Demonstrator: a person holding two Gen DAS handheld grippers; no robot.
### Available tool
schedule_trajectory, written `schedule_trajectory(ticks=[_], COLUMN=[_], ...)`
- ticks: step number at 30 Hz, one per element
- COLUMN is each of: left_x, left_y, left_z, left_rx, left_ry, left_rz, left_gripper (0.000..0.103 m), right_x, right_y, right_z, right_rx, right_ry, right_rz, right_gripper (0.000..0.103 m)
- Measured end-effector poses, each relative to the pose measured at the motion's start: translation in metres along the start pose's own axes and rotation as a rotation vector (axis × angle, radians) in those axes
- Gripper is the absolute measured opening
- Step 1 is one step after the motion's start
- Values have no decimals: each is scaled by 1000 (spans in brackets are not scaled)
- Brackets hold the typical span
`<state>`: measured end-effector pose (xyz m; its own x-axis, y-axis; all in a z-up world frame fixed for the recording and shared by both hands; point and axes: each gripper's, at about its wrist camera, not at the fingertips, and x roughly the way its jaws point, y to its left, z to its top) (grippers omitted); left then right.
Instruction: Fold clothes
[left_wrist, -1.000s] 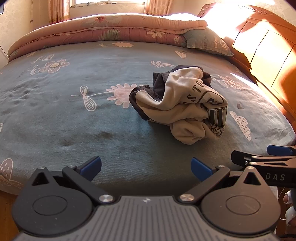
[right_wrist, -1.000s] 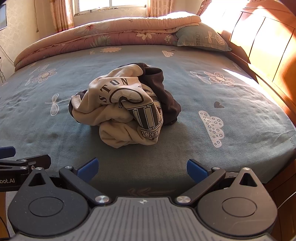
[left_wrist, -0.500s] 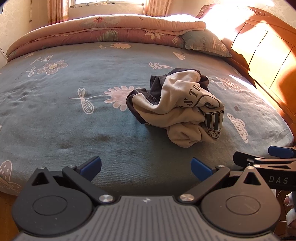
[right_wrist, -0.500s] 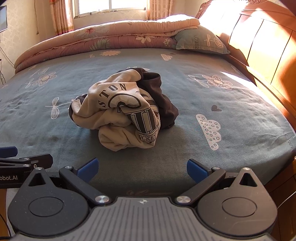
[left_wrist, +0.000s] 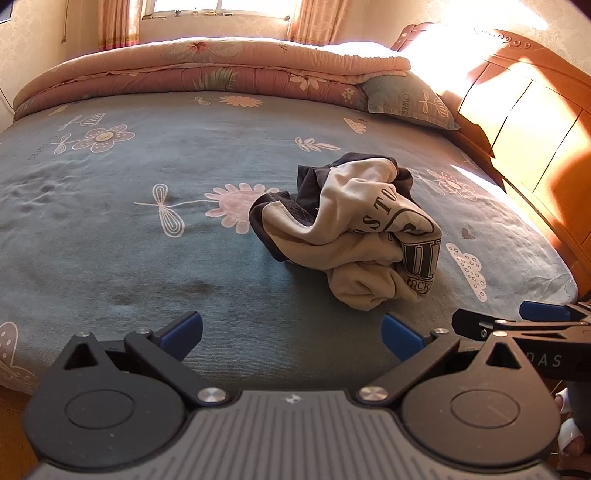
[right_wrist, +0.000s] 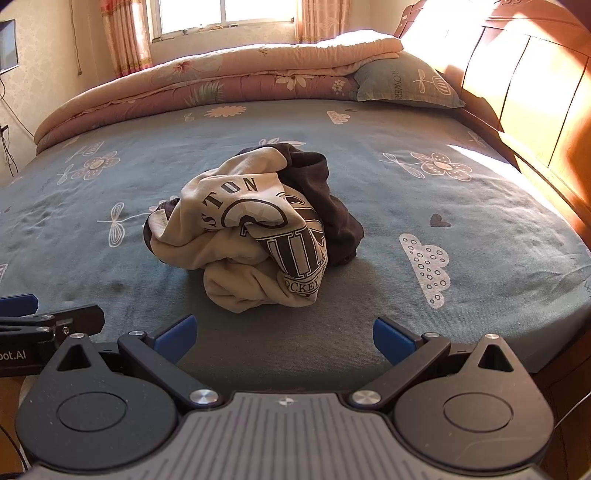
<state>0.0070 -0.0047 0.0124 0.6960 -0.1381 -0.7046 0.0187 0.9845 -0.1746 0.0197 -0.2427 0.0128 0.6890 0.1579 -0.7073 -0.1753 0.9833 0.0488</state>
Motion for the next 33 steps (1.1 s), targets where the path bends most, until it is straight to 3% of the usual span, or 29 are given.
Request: schedule_trajectory(ticks=[7, 17, 33], left_x=[16, 48, 93], left_y=[4, 20, 21], left_z=[11, 39, 68], left_rx=[-12, -60, -70], left_ry=[15, 39, 116], left_rz=[-39, -63, -45], left_gripper=[102, 102, 103], right_x=[17, 42, 85], right_y=[-9, -10, -10], right_z=[6, 44, 86], right_rx=[34, 10, -12], right_ry=[42, 42, 96], right_rz=[26, 49, 53], right_gripper=[103, 103, 103])
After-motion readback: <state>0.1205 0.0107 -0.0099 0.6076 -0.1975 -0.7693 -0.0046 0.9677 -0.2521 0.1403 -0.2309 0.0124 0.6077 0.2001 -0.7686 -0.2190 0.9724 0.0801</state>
